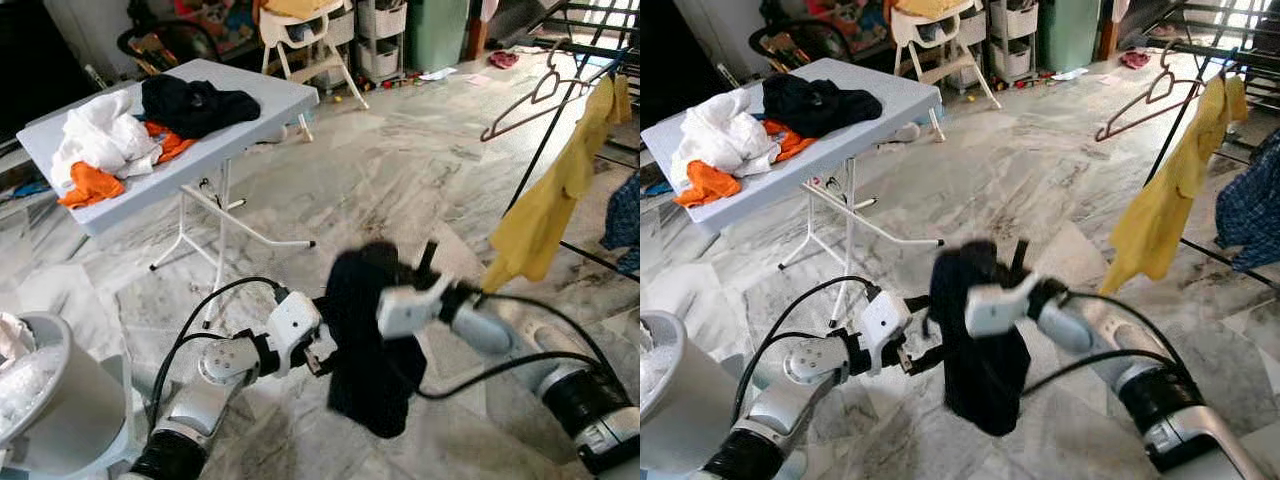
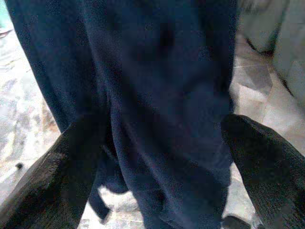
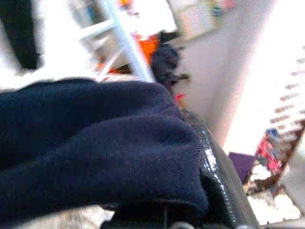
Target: Hang hanger
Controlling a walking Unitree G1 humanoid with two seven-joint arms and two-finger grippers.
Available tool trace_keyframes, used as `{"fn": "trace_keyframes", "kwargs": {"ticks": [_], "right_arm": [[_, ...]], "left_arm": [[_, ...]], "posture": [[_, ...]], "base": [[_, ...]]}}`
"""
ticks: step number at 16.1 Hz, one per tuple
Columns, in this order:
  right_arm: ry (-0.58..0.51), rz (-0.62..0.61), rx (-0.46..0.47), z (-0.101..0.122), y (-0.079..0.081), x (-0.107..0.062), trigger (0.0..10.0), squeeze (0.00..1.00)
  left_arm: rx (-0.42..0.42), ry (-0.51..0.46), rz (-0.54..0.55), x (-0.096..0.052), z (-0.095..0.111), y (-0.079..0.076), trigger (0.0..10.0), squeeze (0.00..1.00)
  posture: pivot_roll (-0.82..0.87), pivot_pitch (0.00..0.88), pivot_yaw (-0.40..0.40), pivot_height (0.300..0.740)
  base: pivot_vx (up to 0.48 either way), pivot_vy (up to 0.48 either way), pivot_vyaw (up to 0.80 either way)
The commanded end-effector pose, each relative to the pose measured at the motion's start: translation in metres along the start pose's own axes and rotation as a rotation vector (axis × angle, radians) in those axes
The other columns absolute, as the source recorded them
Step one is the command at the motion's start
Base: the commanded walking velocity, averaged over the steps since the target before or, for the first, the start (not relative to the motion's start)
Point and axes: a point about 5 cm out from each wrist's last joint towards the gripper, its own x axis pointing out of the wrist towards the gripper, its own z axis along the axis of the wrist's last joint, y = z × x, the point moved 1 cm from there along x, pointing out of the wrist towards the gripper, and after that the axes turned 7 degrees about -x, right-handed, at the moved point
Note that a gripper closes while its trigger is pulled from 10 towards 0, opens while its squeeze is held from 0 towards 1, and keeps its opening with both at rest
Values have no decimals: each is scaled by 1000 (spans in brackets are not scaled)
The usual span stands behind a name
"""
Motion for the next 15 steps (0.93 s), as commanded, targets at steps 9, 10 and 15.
{"fn": "trace_keyframes", "kwargs": {"ticks": [9, 10, 15], "right_arm": [[-100, -96, 622, 6, -55, -14, 0, 0], [-119, -75, 639, 9, -57, -14, 0, 0], [-223, 9, 734, 36, -62, -12, 0, 0]], "left_arm": [[-94, -29, 400, -36, -3, 72, 10000, 0], [-93, -1, 385, -33, -9, 69, 10000, 0], [-140, -60, 244, -5, -6, 45, 10000, 0]], "posture": [[-197, 18, 187, 740], [-201, 19, 189, 740], [-217, 24, 190, 740]], "base": [[0, 0, 0], [0, 0, 0], [0, 0, 0]]}}
